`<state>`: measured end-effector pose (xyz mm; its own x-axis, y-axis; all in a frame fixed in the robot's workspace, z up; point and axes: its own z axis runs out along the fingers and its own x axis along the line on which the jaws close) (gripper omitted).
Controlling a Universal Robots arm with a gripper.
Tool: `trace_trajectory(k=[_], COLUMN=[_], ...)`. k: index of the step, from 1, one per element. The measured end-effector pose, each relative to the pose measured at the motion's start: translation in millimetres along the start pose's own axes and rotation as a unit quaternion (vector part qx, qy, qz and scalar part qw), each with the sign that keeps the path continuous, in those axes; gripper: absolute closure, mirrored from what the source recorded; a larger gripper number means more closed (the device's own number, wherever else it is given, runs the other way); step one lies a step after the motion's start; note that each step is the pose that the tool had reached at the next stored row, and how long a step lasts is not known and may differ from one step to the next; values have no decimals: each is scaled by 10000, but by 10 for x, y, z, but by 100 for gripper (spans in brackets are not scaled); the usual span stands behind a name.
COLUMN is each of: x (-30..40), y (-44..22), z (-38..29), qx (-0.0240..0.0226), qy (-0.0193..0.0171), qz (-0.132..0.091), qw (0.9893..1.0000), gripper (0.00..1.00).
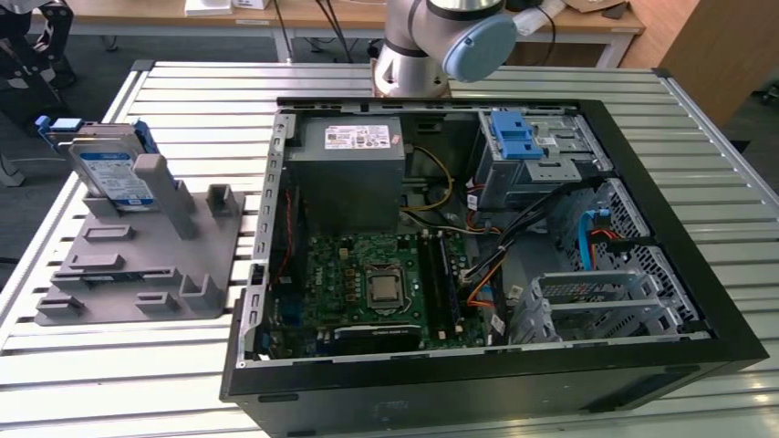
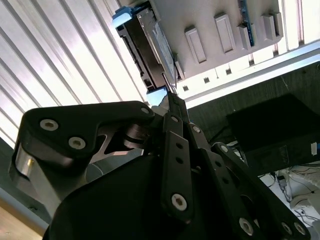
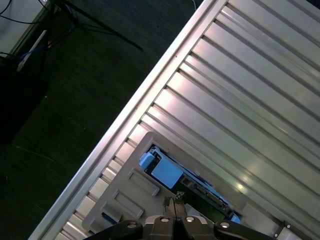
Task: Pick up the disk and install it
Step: 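Pick up the disk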
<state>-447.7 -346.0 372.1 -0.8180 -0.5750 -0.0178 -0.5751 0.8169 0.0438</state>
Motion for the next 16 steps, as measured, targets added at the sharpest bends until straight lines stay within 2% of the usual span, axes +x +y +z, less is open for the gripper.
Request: trace_trajectory(k=[16], x=[0], y=[0], z=[0], qx=[-1], qy=[3], qz=[-79], qw=[10000], gripper=[89])
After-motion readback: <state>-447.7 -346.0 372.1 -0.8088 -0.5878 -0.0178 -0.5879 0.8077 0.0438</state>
